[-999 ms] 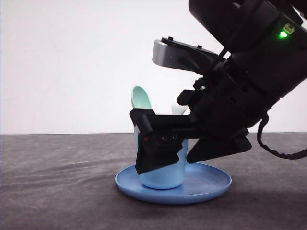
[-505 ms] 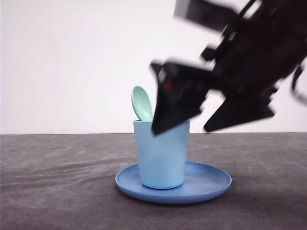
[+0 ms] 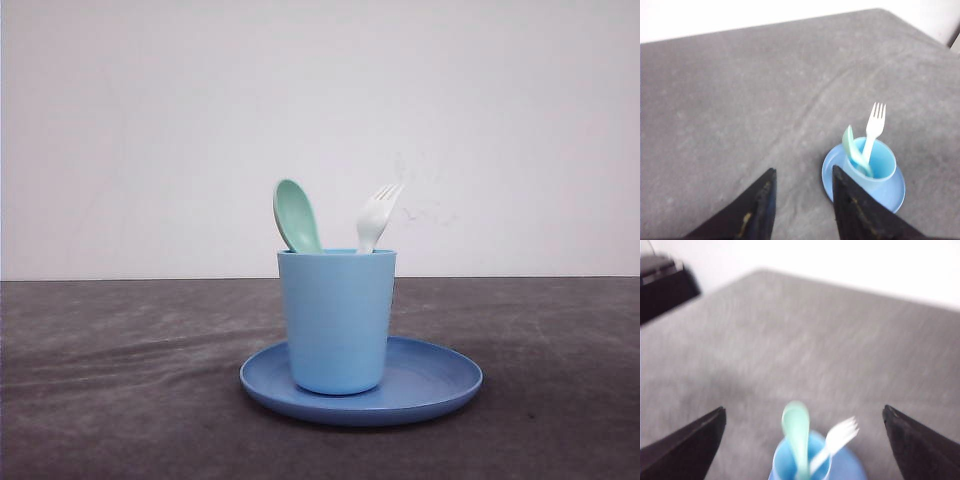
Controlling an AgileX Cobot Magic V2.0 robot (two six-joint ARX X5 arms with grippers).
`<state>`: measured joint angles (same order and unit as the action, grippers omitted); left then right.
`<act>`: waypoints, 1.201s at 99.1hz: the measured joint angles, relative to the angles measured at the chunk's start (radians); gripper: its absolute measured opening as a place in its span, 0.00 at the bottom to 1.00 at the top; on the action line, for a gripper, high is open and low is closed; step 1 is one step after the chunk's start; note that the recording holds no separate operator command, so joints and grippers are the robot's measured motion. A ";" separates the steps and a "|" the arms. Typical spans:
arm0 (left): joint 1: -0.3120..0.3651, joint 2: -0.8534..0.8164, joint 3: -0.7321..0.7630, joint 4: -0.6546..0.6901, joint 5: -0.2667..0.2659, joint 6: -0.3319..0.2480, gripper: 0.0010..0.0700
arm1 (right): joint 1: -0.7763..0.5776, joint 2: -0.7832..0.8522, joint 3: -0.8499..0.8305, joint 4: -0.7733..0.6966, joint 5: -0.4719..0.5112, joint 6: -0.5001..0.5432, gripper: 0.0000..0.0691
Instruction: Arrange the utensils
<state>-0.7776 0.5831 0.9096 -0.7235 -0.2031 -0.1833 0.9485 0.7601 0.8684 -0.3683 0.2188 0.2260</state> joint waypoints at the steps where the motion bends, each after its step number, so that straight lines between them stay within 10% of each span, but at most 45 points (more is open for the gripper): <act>1: 0.000 0.000 0.000 0.003 0.000 0.000 0.27 | 0.000 -0.001 0.007 -0.003 0.004 -0.003 0.91; 35: 0.000 0.000 0.000 0.025 0.000 -0.016 0.27 | 0.000 0.001 0.084 -0.080 0.073 -0.027 0.87; 53: 0.000 0.000 0.000 0.026 0.000 -0.018 0.10 | 0.000 0.002 0.084 -0.082 0.074 -0.031 0.21; 63: 0.000 0.000 0.000 0.026 0.000 -0.019 0.03 | 0.000 0.002 0.084 -0.086 0.074 -0.032 0.05; 119: 0.000 0.000 0.000 0.024 0.000 -0.019 0.02 | 0.000 0.002 0.084 -0.085 0.075 -0.035 0.01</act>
<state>-0.7776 0.5831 0.9096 -0.6991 -0.2031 -0.2024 0.9485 0.7616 0.9527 -0.4538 0.2935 0.1909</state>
